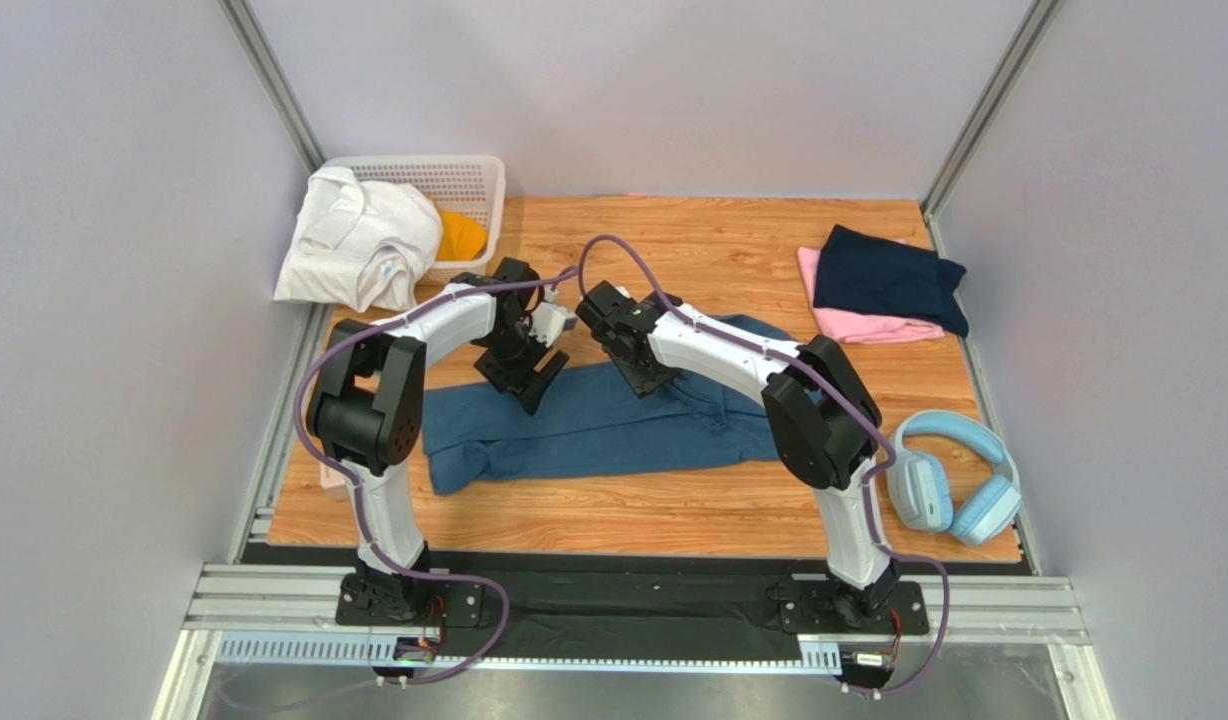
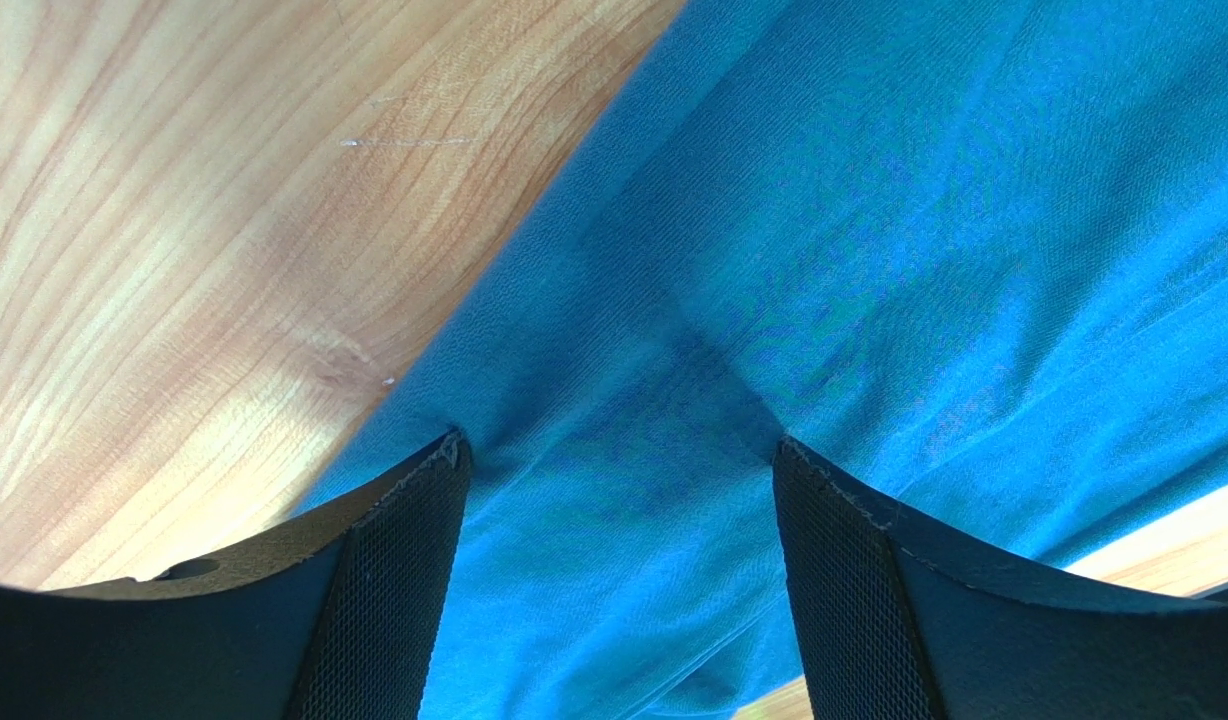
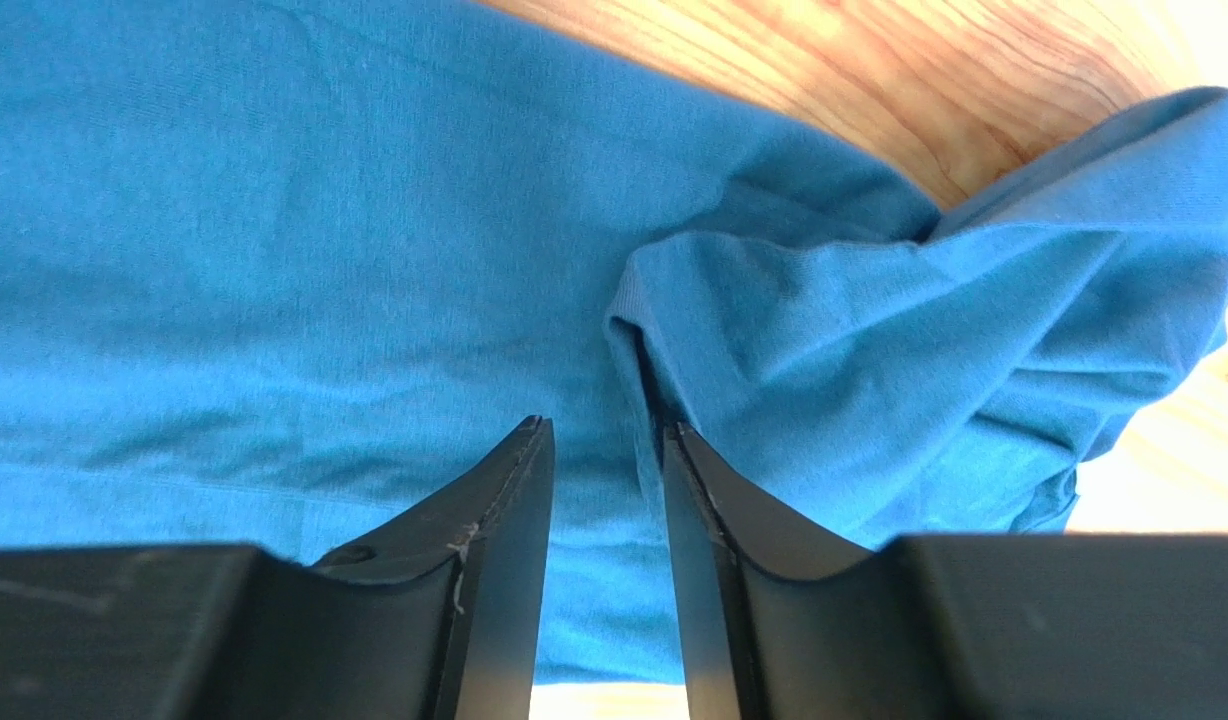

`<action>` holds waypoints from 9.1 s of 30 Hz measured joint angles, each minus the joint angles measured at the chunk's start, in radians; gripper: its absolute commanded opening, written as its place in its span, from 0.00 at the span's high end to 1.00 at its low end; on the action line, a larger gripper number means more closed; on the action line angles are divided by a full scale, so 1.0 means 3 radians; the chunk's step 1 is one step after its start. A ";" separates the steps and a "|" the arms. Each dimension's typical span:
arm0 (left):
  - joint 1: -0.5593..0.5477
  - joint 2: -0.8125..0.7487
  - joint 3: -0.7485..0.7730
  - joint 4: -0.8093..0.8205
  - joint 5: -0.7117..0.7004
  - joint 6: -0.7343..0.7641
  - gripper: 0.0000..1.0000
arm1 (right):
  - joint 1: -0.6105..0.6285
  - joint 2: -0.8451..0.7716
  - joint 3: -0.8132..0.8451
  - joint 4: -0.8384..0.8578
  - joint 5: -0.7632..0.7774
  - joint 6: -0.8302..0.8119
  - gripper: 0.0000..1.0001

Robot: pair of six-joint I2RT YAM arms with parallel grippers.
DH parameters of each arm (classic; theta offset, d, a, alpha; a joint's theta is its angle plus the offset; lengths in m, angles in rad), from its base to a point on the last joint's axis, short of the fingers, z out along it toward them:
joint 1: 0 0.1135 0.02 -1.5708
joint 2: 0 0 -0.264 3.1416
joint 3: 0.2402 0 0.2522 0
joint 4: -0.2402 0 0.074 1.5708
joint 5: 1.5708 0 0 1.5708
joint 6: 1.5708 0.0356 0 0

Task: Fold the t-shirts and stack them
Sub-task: Fold the other side of the tshirt into a rectangle, then rotate the tshirt 75 degrees

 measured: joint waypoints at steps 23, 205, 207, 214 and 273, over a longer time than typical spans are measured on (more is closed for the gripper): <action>0.0011 -0.0038 -0.0053 0.0003 0.0006 0.0023 0.21 | -0.0226 -0.0403 -0.0074 -0.0343 0.0683 0.0654 1.00; -0.1007 0.0875 0.0968 -0.1570 0.1216 0.0799 0.30 | -0.2341 0.2202 0.2886 0.0084 -0.3357 0.1886 0.59; -0.1078 0.1025 0.1146 -0.1635 0.1437 0.0795 0.30 | -0.2373 0.2223 0.2899 0.0142 -0.3379 0.1909 0.59; -0.1151 0.1176 0.1476 -0.1706 0.2201 0.1027 0.28 | -0.2461 0.2300 0.2987 0.0317 -0.3456 0.2019 0.52; -0.0263 0.2342 0.3784 -0.0384 0.0909 -0.0867 0.25 | -0.1200 -0.0206 -0.0203 0.0256 -0.2480 0.1353 0.00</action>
